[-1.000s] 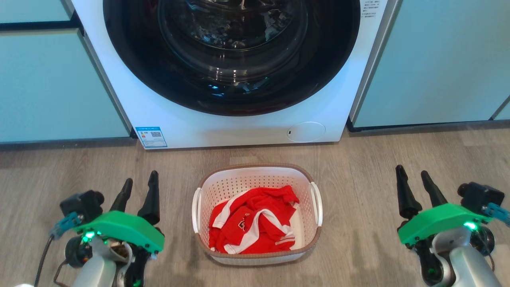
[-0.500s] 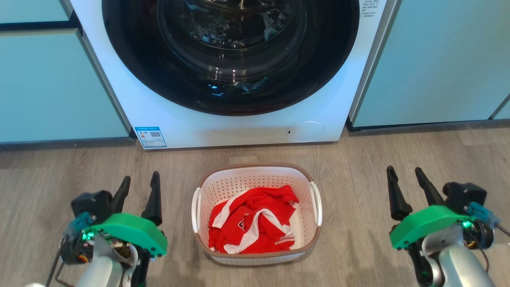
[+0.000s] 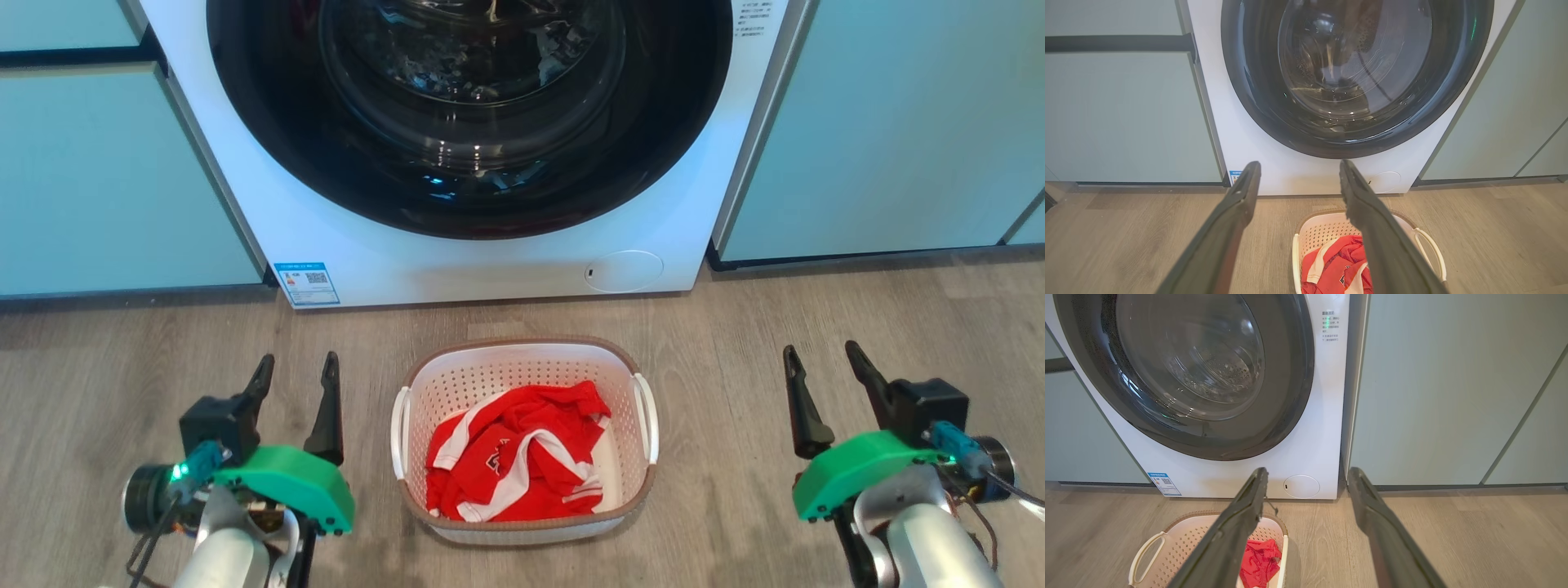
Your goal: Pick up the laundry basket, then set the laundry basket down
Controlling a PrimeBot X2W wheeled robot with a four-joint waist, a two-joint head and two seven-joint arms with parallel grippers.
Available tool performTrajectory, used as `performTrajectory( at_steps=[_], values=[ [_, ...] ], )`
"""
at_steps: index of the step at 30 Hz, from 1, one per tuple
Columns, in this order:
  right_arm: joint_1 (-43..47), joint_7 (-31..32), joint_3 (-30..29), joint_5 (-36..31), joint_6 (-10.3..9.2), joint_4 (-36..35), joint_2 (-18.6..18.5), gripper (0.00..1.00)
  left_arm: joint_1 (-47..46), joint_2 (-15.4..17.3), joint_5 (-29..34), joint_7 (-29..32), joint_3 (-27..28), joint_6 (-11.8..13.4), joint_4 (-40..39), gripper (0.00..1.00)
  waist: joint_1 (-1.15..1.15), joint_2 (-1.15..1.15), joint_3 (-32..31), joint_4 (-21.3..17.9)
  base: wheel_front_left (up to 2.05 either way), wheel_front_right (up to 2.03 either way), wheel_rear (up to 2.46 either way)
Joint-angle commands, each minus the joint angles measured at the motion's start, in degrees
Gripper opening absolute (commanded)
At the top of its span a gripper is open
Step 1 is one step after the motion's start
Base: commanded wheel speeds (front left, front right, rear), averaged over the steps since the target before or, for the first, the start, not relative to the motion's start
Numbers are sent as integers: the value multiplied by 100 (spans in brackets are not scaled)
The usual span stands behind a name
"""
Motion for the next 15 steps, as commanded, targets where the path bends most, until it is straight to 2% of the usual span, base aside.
performTrajectory(
  at_steps=[1,11,15],
  values=[
    [-255,-84,135,-157,-9,-154,-116,100,-256,145,140,-76,179,55,-205,100,0,0,0,-2,0,0,0],
    [-260,-252,142,-690,-10,-142,-86,100,-261,183,582,-189,54,219,-243,100,0,0,5,-28,0,0,0],
    [-232,-274,75,-609,-10,-166,-15,100,-249,171,557,-200,69,238,-243,100,0,0,14,-38,0,0,0]
  ],
)
